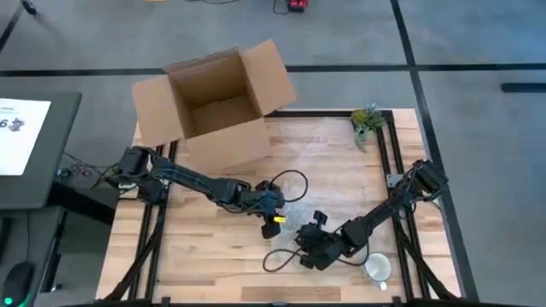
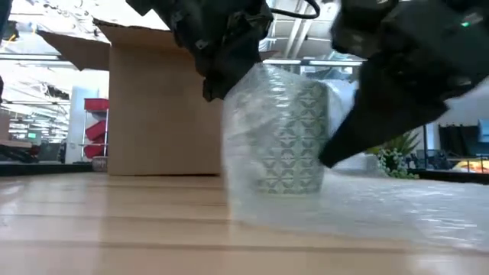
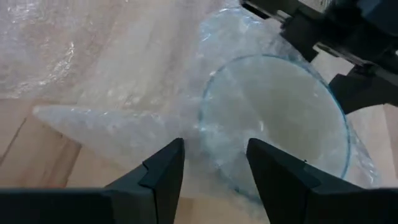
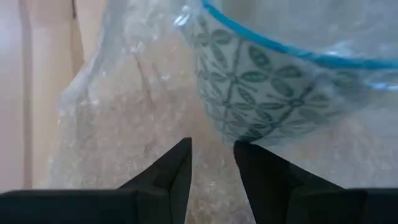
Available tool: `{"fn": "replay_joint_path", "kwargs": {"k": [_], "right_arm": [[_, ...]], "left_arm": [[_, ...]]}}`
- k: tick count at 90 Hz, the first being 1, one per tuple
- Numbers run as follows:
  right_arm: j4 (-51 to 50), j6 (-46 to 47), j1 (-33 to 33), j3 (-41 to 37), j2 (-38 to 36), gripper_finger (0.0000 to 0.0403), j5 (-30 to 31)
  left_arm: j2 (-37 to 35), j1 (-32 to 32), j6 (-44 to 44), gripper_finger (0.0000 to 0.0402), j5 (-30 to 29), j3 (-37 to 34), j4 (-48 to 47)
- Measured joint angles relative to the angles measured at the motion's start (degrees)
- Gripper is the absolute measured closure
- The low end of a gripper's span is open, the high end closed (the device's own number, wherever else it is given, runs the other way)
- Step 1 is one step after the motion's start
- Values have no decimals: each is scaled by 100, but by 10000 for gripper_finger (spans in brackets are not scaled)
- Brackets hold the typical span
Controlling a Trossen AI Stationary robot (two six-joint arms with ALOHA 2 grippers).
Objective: Wrap mug
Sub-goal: Wrap the green patterned mug with the bubble wrap
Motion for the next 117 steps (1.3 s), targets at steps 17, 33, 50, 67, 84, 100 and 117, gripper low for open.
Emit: {"fn": "replay_joint_path", "kwargs": {"k": [17,33,50,67,84,100,117], "right_arm": [[916,-550,-302,22,436,282,-7],[805,-695,-378,88,538,282,19],[56,-744,-237,305,262,282,43],[-767,-464,36,488,-40,282,22],[-1871,321,477,619,-113,282,-70],[-2554,751,949,645,-115,282,-277],[-2579,30,1430,689,-193,282,-628]], "left_arm": [[-7,73,380,238,-185,334,-1114],[7,71,703,238,-460,681,-1946],[7,73,771,238,-480,704,-2249],[7,76,818,241,-526,706,-2382],[7,105,884,279,-544,706,-2509],[7,183,957,318,-522,819,-3001],[7,235,1105,362,-494,1126,-3435]]}}
